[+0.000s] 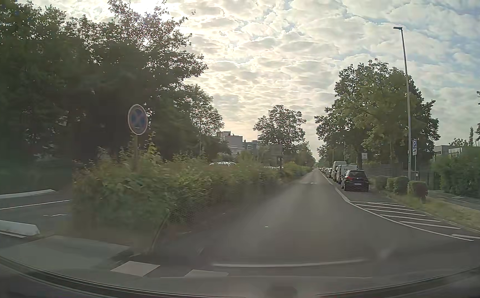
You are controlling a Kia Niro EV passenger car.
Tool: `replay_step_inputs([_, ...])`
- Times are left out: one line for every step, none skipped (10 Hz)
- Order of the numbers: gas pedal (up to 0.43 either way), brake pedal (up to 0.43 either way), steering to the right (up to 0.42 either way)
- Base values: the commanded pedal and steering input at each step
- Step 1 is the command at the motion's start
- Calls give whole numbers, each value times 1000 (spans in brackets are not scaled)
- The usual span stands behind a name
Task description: Follow the waypoints while adhering to traffic rules and regulations
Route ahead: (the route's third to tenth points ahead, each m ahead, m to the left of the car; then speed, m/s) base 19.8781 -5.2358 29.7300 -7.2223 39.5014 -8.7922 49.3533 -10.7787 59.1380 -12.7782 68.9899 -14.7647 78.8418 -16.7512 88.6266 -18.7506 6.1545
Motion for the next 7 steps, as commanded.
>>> replay_step_inputs([260,30,160])
replay_step_inputs([260,30,145])
replay_step_inputs([260,30,118])
replay_step_inputs([260,30,101])
replay_step_inputs([260,30,90])
replay_step_inputs([260,30,77])
replay_step_inputs([260,30,61])
